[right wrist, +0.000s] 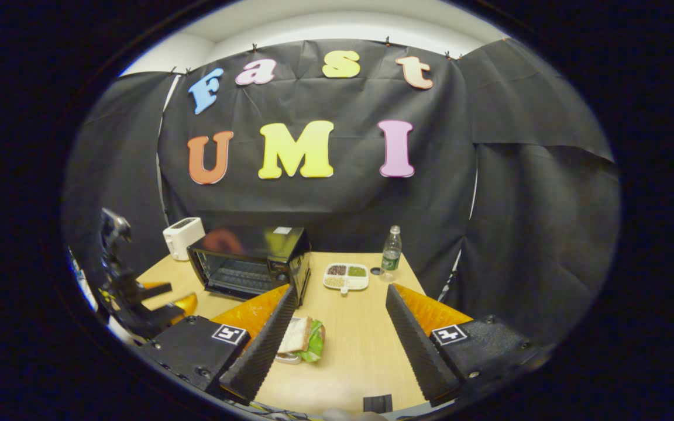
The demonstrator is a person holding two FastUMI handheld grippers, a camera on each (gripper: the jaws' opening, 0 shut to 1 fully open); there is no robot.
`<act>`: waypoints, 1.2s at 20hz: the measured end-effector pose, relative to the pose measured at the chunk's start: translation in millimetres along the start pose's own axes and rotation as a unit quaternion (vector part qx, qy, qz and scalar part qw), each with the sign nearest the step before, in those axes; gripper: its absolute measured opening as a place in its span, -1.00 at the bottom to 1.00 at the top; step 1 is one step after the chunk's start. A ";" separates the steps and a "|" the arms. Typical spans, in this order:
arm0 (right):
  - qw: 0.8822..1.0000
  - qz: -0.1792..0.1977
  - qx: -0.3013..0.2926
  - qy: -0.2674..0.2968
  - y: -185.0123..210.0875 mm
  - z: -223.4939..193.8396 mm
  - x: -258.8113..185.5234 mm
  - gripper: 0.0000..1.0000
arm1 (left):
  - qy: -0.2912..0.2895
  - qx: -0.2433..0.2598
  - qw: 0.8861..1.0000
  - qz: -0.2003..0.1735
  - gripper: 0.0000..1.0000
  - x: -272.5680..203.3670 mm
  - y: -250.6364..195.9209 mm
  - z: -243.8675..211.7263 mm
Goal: Open the electric oven with the left hand, put the food in, and close the electric oven.
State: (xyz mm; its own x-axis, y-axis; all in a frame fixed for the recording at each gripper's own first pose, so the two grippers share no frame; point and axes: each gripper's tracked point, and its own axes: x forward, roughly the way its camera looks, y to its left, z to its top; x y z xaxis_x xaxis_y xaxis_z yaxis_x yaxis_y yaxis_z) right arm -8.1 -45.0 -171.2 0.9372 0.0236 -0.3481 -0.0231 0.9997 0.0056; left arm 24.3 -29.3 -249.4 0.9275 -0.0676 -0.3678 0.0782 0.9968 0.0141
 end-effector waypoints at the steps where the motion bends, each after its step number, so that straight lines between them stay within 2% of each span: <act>1: 1.000 0.005 0.003 0.014 2.3 -11.6 4.0 1.00 | -0.018 -0.004 1.000 0.003 0.92 -10.5 4.3 19.1; 5: 0.996 0.038 0.027 0.070 14.9 -62.3 28.0 1.00 | -0.075 -0.015 0.997 0.032 0.91 -50.7 27.7 85.3; 6: 0.994 0.052 0.041 0.090 21.7 -75.3 34.6 0.99 | -0.084 -0.017 0.996 0.037 1.00 -59.2 30.6 96.8; 7: 0.990 0.066 0.056 0.108 27.6 -87.1 43.5 0.99 | -0.091 -0.020 0.995 0.040 0.91 -68.1 31.8 105.1; 11: 0.974 0.114 0.097 0.172 46.9 -126.5 77.5 0.95 | -0.120 -0.014 0.991 0.050 0.90 -95.1 37.0 135.6; 12: 0.971 0.120 0.093 0.182 47.4 -135.7 87.3 0.87 | -0.123 -0.015 0.991 0.049 0.90 -98.3 33.4 137.5; 13: 0.969 0.125 0.087 0.195 47.2 -141.9 96.4 0.95 | -0.125 -0.016 0.991 0.050 0.91 -101.7 31.9 139.5; 16: 0.962 0.136 0.093 0.219 47.0 -152.4 119.7 0.95 | -0.121 -0.015 0.991 0.055 0.90 -106.1 32.8 140.7; 21: 0.942 0.160 0.116 0.270 56.0 -171.9 146.4 0.92 | -0.113 -0.017 0.991 0.063 0.91 -102.6 34.2 140.8; 22: 0.938 0.165 0.124 0.278 59.6 -175.6 150.3 0.77 | -0.110 -0.017 0.992 0.064 0.91 -100.8 33.4 139.6; 24: 0.929 0.170 0.139 0.299 61.5 -183.7 154.9 0.73 | -0.107 -0.018 0.992 0.065 0.91 -98.3 33.0 138.9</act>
State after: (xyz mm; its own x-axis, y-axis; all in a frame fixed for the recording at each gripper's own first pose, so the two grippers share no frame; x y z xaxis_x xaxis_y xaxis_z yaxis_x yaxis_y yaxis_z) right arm 71.7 19.6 -397.0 0.5294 0.4152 -0.7399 -0.1142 0.8990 0.4228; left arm -13.5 4.4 -83.7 0.9853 0.0591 -0.1601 -0.0576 0.9982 0.0141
